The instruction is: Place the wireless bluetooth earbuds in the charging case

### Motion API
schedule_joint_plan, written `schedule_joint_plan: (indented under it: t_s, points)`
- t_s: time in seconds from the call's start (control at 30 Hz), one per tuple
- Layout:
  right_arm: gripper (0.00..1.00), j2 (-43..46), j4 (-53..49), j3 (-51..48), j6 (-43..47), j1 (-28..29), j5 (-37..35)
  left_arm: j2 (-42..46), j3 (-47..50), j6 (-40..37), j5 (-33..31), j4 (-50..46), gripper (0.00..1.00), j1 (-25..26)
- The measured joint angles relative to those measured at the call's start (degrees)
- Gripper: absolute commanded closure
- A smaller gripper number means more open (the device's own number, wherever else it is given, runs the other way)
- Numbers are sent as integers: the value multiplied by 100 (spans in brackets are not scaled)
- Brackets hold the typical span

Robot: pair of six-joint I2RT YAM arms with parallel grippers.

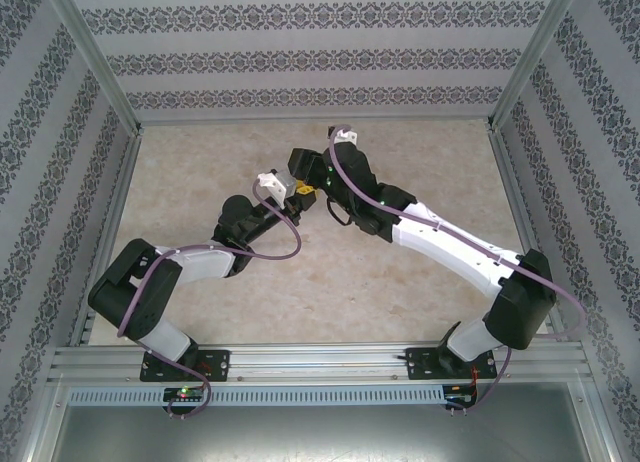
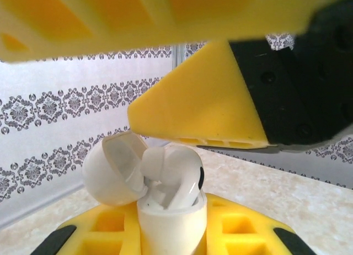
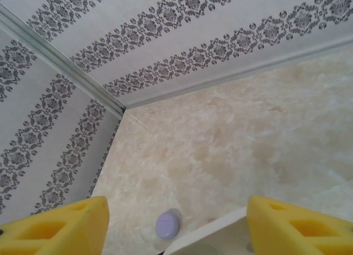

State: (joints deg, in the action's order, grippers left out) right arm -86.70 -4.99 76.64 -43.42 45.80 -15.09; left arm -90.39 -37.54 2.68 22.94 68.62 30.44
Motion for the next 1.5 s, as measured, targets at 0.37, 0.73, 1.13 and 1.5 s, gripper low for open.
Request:
schedule_joint_plan:
  t_s: [0.37, 0.73, 1.13, 1.5]
  points:
    - [28, 291, -46, 116, 11, -291, 269, -48, 2, 118, -2, 90, 100, 0]
    - [100, 1078, -588, -385, 170, -944, 1128, -48, -2, 127, 203, 83, 100, 0]
    - [100, 761, -798, -538, 223, -927, 1779, -39, -74, 127, 407, -48, 100, 0]
    - [100, 754, -811, -739, 219, -916, 1801, -17, -74, 127, 407, -87, 100, 0]
